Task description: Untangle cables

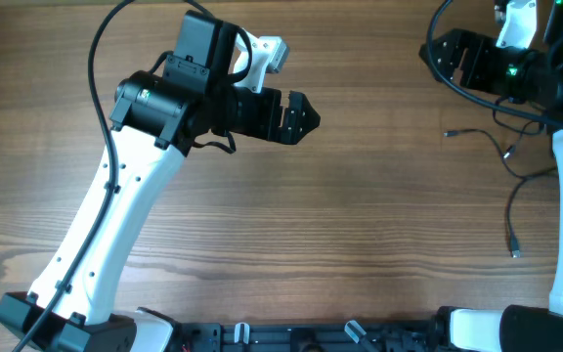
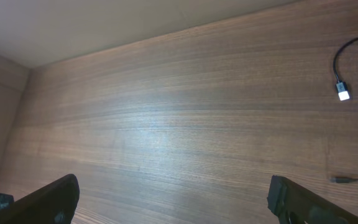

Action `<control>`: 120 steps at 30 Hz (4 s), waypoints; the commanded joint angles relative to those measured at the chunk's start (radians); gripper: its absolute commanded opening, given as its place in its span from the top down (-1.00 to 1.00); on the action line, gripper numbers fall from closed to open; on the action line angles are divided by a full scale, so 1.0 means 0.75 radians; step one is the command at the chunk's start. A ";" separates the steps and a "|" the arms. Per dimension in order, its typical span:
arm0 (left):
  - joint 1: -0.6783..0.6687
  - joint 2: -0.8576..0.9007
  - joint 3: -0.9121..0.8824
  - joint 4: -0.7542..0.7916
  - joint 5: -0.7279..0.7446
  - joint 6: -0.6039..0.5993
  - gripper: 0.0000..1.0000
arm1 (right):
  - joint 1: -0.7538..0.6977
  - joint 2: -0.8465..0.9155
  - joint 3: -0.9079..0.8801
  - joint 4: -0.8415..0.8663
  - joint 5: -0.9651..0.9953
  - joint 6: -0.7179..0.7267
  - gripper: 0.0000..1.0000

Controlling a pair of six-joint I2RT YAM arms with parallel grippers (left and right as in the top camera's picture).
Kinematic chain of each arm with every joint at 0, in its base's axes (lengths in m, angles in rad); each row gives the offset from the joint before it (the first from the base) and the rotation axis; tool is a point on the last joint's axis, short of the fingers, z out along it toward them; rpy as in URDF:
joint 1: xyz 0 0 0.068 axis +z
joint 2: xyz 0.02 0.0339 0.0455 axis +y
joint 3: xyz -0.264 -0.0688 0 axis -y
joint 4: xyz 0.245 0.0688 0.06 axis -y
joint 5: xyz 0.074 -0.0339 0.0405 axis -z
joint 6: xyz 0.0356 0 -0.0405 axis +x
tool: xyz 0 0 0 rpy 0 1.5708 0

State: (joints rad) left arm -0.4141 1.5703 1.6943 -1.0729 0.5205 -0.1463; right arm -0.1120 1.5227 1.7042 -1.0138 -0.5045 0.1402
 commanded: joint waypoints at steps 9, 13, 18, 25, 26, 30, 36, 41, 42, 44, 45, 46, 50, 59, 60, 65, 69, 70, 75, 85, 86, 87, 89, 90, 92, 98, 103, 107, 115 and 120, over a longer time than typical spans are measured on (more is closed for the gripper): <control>0.000 -0.027 0.008 0.003 0.002 0.016 -1.00 | 0.003 -0.011 0.005 -0.001 -0.012 -0.008 -0.99; 0.000 -0.037 0.008 -0.071 -0.221 0.017 -1.00 | 0.003 -0.011 0.005 -0.001 -0.012 -0.008 -1.00; -0.010 -0.045 0.003 -0.065 -0.392 0.166 -1.00 | 0.003 -0.011 0.005 -0.001 -0.012 -0.009 -0.99; -0.089 -0.191 -0.360 0.358 -0.392 0.426 -1.00 | 0.003 -0.011 0.005 -0.001 -0.012 -0.008 -0.99; -0.089 -0.229 -0.440 0.434 -0.390 0.425 -1.00 | 0.003 -0.011 0.005 -0.001 -0.012 -0.008 -0.99; -0.086 -0.399 -0.778 0.787 -0.349 0.425 -1.00 | 0.003 -0.011 0.005 -0.001 -0.012 -0.008 -0.99; -0.049 -0.688 -1.285 1.444 -0.315 0.425 -1.00 | 0.003 -0.011 0.005 -0.001 -0.012 -0.008 -0.99; 0.027 -0.882 -1.526 1.679 -0.259 0.425 -1.00 | 0.003 -0.011 0.005 -0.001 -0.012 -0.009 -0.99; 0.051 -0.925 -1.580 1.739 -0.243 0.425 -1.00 | 0.003 -0.011 0.005 -0.001 -0.012 -0.009 -0.99; 0.102 -1.006 -1.682 1.859 -0.201 0.425 -1.00 | 0.003 -0.011 0.005 -0.001 -0.012 -0.008 -0.99; 0.125 -1.041 -1.725 1.908 -0.180 0.425 -1.00 | 0.003 -0.011 0.005 -0.001 -0.012 -0.008 -0.99; 0.171 -1.111 -1.813 2.009 -0.139 0.425 -1.00 | 0.003 -0.011 0.005 -0.001 -0.012 -0.008 -0.99; 0.231 -1.216 -1.983 2.225 -0.125 0.425 -1.00 | 0.003 -0.011 0.005 -0.001 -0.012 -0.009 -0.99; 0.331 -1.360 -2.252 2.549 -0.123 0.425 -1.00 | 0.003 -0.011 0.005 -0.001 -0.012 -0.008 -0.99; 0.340 -1.380 -2.252 2.538 -0.111 0.425 -1.00 | 0.003 -0.011 0.005 -0.001 -0.012 -0.008 -0.99; 0.361 -1.470 -2.252 2.493 -0.096 0.425 -1.00 | 0.003 -0.011 0.005 -0.001 -0.012 -0.008 -0.99; 0.391 -1.560 -2.252 2.365 -0.155 0.426 -1.00 | 0.003 -0.011 0.005 -0.001 -0.012 -0.008 -0.99; 0.395 -1.583 -2.252 2.319 -0.196 0.426 -1.00 | 0.003 -0.011 0.005 -0.001 -0.012 -0.008 -1.00; 0.418 -1.677 -2.252 2.089 -0.409 0.415 -1.00 | 0.003 -0.011 0.005 -0.001 -0.012 -0.008 -0.99; 0.522 -1.894 -2.252 1.478 -0.420 0.397 -1.00 | 0.003 -0.011 0.005 -0.001 -0.012 -0.009 -0.99; 0.530 -1.913 -2.252 1.426 -0.424 0.382 -1.00 | 0.003 -0.011 0.005 -0.001 -0.012 -0.008 -0.99; 0.537 -1.933 -2.252 1.371 -0.423 0.378 -1.00 | 0.003 -0.011 0.005 -0.001 -0.012 -0.009 -0.99; 0.543 -1.970 -2.252 1.347 -0.453 0.306 -1.00 | 0.003 -0.011 0.005 -0.001 -0.012 -0.009 -1.00; 0.543 -1.983 -2.252 1.347 -0.453 0.306 -1.00 | 0.003 -0.011 0.005 -0.001 -0.012 -0.008 -0.99; 0.543 -2.016 -2.252 1.346 -0.453 0.287 -1.00 | 0.003 -0.011 0.005 -0.001 -0.012 -0.009 -1.00; 0.543 -2.090 -2.252 1.345 -0.452 0.273 -1.00 | 0.003 -0.011 0.005 -0.001 -0.012 -0.008 -1.00; 0.543 -2.090 -2.252 1.346 -0.452 0.273 -1.00 | 0.003 -0.011 0.005 -0.001 -0.012 -0.008 -0.99; 0.543 -2.090 -2.252 1.348 -0.453 0.274 -1.00 | 0.003 -0.011 0.005 -0.001 -0.012 -0.008 -0.99; 0.543 -2.090 -2.252 1.349 -0.453 0.274 -1.00 | 0.003 -0.011 0.005 -0.001 -0.012 -0.008 -0.99; 0.543 -2.090 -2.252 1.349 -0.464 0.252 -1.00 | 0.003 -0.011 0.005 -0.001 -0.012 -0.008 -1.00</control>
State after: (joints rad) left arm -0.0135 0.0147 0.0067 -0.0502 0.1902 0.0692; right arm -0.1120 1.5227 1.7042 -1.0168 -0.5045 0.1402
